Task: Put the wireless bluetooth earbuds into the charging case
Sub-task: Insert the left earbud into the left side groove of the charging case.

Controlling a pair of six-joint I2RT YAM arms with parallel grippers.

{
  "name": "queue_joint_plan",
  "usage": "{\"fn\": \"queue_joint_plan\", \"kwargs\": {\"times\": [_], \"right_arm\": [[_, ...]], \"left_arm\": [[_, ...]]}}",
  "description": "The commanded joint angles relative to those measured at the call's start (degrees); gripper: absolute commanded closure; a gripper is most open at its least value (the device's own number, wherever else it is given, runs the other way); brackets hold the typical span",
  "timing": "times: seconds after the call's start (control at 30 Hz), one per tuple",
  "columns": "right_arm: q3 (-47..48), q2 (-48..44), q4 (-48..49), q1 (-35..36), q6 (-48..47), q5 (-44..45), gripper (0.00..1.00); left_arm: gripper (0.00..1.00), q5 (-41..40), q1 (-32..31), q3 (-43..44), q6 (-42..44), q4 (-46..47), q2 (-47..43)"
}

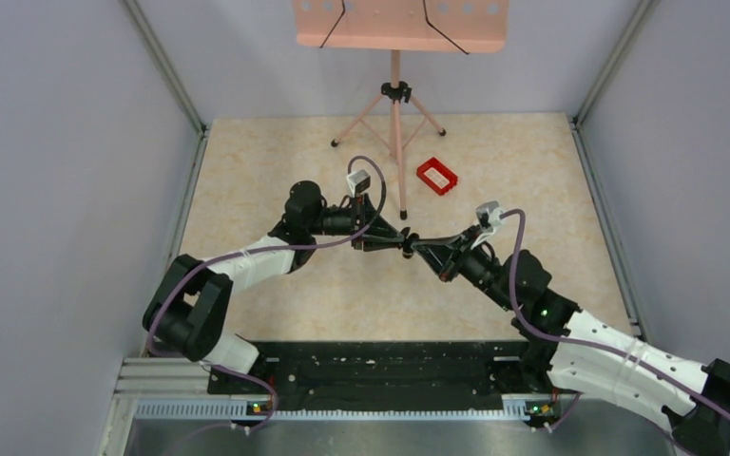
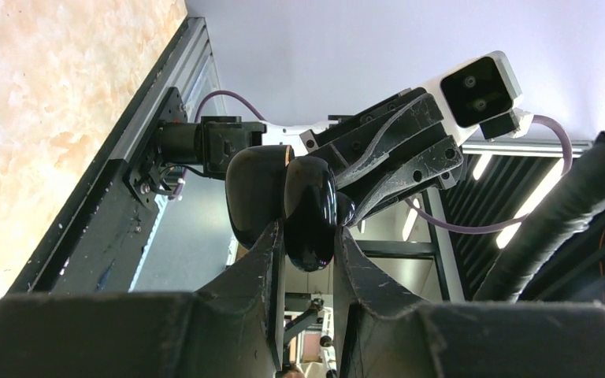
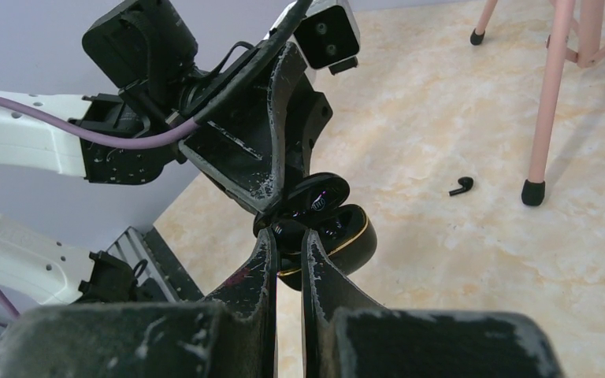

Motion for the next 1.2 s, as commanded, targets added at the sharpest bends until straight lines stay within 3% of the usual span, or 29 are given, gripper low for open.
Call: {"fn": "queue_joint_plan", "kwargs": {"times": [0.0,0.83,1.17], "right_arm": [[0.0,0.1,3.3,0.8,0.6,1.2,1.0],[-1.4,2.3,5.2,0.8,-0.1,2.3,1.0],[-2.5,3.4,9.1,0.7,1.1,0.0,1.0]], "left_arm": [[1.0,1.0,-0.1,-0.9,-3.6,8.0,0.8],[1.0,2.8,-0.1,0.6,-5.8,5.2,1.8],[1.0,2.7,-0.1,-0.6,-11.8,12.0,3.0]]}}
